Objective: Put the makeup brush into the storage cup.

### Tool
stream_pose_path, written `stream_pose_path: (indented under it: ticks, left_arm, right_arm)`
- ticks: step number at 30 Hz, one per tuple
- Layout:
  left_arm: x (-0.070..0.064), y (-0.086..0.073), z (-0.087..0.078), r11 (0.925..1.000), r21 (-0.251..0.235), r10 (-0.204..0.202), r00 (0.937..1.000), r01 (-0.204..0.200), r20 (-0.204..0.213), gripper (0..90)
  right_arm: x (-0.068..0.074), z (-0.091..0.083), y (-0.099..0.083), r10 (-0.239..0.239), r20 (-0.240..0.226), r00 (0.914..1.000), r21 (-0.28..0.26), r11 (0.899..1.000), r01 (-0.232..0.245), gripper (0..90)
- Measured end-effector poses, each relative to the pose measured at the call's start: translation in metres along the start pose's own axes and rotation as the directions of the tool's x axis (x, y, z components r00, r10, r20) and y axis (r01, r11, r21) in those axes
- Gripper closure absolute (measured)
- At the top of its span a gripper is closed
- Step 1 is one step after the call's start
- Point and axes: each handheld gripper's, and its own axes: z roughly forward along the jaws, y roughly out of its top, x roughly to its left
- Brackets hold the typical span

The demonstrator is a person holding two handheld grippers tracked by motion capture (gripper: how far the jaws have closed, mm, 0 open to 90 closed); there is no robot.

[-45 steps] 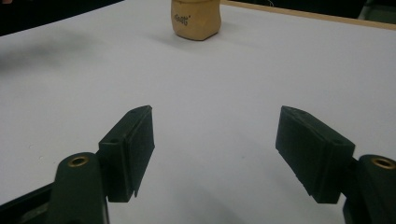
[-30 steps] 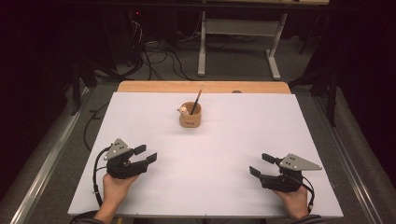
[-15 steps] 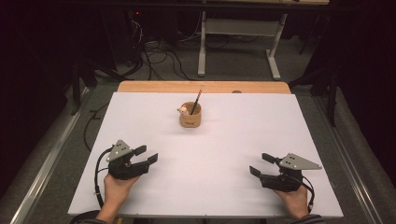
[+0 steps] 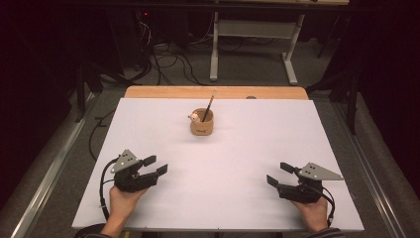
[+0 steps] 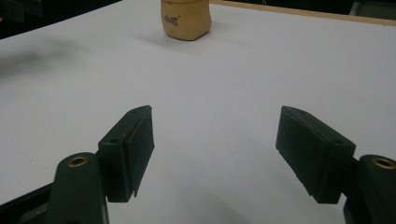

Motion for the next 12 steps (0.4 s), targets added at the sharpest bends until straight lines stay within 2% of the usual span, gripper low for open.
stream_pose_path:
  ticks: [8,12]
  left_arm:
    - [-0.0002,-0.0002,0.0,1.0,0.0,0.005,0.9999,-0.005,0.01,41.2]
    - [-0.0022,-0.0004,0.0012,0.9996,0.021,0.017,0.9999,-0.017,0.001,40.9]
  right_arm:
    - [-0.0008,-0.0003,0.0001,0.004,0.007,1.0,-0.002,1.0,-0.004,29.5]
    - [-0.0011,-0.0004,0.0001,0.004,0.005,1.0,-0.003,1.0,-0.004,29.5]
